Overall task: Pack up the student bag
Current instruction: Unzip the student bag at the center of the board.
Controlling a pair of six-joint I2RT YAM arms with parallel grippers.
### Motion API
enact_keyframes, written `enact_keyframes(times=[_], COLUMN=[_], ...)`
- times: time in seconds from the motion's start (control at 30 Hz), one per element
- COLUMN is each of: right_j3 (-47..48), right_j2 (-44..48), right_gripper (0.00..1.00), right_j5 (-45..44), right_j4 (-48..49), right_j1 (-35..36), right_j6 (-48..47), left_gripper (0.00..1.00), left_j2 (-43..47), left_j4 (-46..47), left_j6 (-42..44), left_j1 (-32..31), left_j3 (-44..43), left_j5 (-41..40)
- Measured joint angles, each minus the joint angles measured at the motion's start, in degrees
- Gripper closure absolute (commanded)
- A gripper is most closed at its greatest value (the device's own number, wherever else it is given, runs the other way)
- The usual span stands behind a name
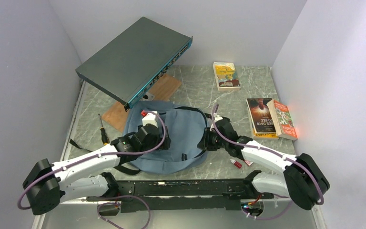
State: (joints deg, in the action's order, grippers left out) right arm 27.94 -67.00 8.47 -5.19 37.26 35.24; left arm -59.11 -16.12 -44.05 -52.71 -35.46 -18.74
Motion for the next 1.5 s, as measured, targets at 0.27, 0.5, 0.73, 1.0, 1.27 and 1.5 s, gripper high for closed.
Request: enact_keyframes(times=[0.27, 0.5, 0.73, 1.0, 1.27, 1.5], right_j3=[-14.2, -14.1, -3.8, -1.1, -10.0, -13.8], right_j2=[3.7, 9.5, 21.4, 16.6, 4.0, 2.0], right_gripper=[0.65, 0.23, 0.04, 0.30, 0.84, 1.00], right_j5=[7.2, 6.9, 2.4, 9.7, 24.7, 25.2], right_j4=[23.5, 22.6, -2.2, -10.4, 7.0, 24.7], right_j1=[0.0, 0.3, 0.4, 0.3, 0.7, 1.1], right_j6=[4.1, 2.0, -1.7, 12.7, 35.4, 38.9], left_gripper=[0.93, 1.00, 1.00, 1.00, 1.00, 0.49], left_j2=[-4.1, -4.0, 3.8, 9.4, 9.6, 8.5], left_j4=[0.0, 1.1, 5.0, 10.3, 13.8, 9.1], left_j6=[1.7, 2.8, 3.1, 2.7, 1.9, -1.9], left_j1=[1.1, 3.4, 4.0, 4.0, 4.0, 6.0], left_j3=[-0.2, -0.2, 3.0, 8.0, 9.4, 7.0], left_j5=[-2.7, 1.6, 5.7, 6.0, 5.8, 5.9])
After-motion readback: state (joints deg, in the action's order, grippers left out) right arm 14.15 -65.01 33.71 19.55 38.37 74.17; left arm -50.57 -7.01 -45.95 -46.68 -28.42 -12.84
